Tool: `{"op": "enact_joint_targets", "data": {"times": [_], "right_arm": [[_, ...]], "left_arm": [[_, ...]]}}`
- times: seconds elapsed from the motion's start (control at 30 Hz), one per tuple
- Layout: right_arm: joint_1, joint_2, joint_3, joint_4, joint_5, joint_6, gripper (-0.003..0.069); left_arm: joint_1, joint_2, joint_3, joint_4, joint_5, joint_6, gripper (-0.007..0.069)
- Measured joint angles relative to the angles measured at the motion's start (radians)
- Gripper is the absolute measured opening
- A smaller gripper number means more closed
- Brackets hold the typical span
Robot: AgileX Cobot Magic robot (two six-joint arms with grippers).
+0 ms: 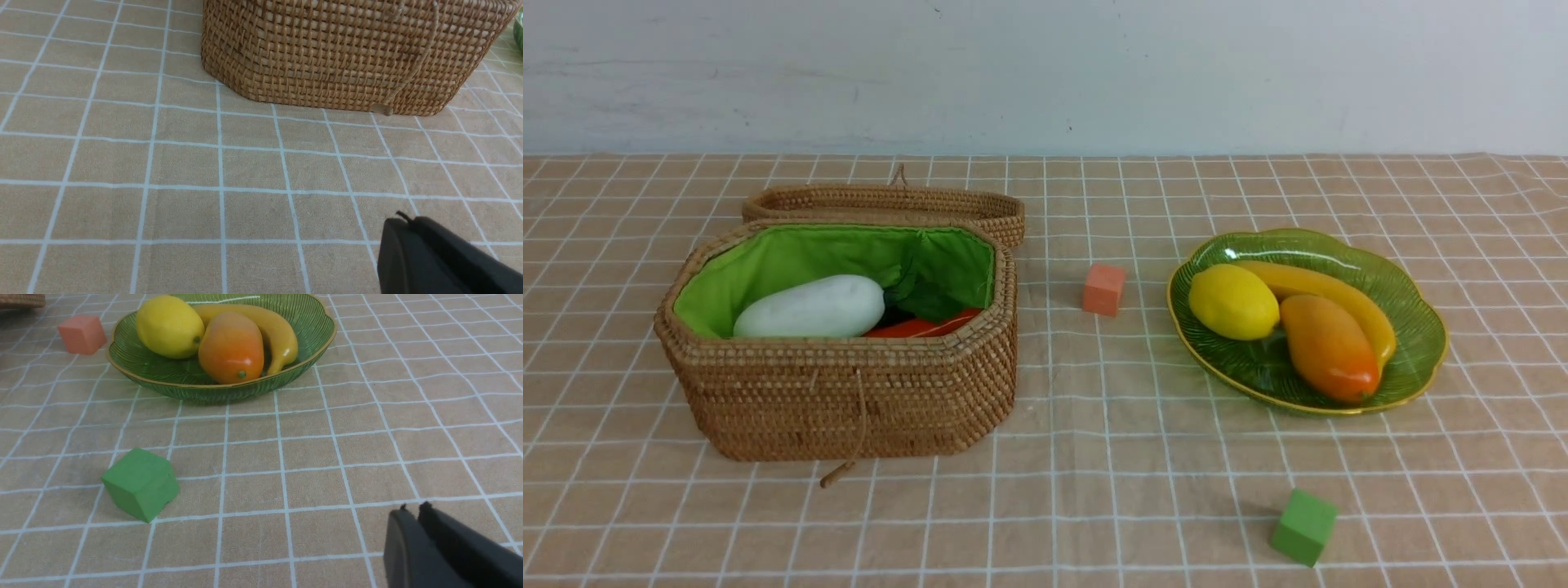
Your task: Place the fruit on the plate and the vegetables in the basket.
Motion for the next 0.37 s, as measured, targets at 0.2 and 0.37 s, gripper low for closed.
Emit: {"op": "enact_joint_targets", "data": {"times": [0.2,0.37], "right_arm": [[0.0,0.0,0.0,0.0,0.0,0.0,0.0057],[0.0,0.0,0.0,0.0,0.0,0.0,0.0064]], "left_arm": [[0.0,0.0,0.0,0.0,0.0,0.0,-0.0013],[0.0,0.0,0.0,0.0,0.0,0.0,-0.0013]]}}
